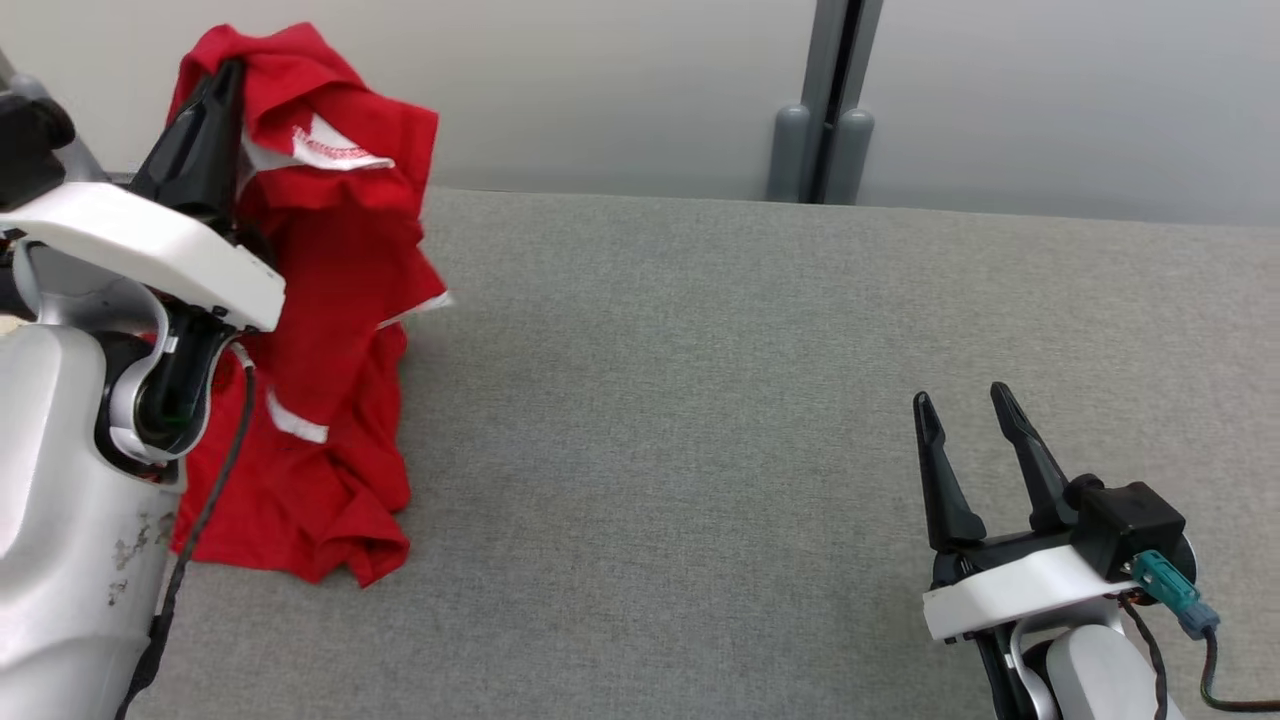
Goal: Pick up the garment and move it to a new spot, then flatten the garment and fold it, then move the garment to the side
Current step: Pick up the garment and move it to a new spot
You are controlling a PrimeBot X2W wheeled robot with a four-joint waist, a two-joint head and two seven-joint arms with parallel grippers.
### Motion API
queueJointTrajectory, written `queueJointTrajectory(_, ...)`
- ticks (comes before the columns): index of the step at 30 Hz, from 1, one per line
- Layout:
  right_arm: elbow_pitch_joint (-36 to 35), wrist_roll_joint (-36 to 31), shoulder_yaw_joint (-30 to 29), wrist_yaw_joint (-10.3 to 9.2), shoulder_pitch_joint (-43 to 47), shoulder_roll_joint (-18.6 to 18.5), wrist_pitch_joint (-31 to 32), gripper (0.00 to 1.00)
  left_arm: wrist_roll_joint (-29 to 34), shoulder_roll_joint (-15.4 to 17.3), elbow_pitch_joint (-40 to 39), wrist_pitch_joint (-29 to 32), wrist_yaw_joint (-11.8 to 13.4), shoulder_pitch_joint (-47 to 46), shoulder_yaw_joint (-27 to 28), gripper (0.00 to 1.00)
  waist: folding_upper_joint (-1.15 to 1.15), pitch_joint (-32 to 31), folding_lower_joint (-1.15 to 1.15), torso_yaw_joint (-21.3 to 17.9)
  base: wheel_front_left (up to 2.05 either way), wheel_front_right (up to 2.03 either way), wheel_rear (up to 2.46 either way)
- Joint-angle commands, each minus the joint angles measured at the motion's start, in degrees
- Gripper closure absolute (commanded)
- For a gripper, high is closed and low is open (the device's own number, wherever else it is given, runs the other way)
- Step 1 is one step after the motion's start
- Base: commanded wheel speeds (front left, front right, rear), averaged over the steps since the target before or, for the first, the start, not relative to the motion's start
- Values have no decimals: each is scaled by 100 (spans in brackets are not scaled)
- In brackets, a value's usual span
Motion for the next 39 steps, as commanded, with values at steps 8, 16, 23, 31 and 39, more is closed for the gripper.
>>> queueJointTrajectory(8, -65, 131, 60, 15, 21, -16, -34, 0, 251, -157, -804, 424, 239, -218, -458, 100, 0, -114, 0, -741, 0, 0, 0)
queueJointTrajectory(16, -124, 194, 53, 14, -53, -15, -34, 0, 492, -304, -634, 561, 229, -365, -849, 100, 0, 40, 0, -1501, 0, 0, 0)
queueJointTrajectory(23, -191, 247, 98, 15, -135, -14, -35, 0, 448, -1099, -74, 401, 211, -469, -1304, 100, 0, 270, 0, -2238, 0, 0, 0)
queueJointTrajectory(31, -254, 416, 261, 15, -265, -14, -34, 0, 701, -1813, 1396, -116, 36, -430, -2413, 100, 0, 574, 0, -2978, 0, 0, 0)
queueJointTrajectory(39, -169, 369, 401, 14, -331, -11, -34, 0, -228, -1850, 1813, -824, 185, -644, -3498, 0, 0, 568, 0, -3085, 0, 0, 0)
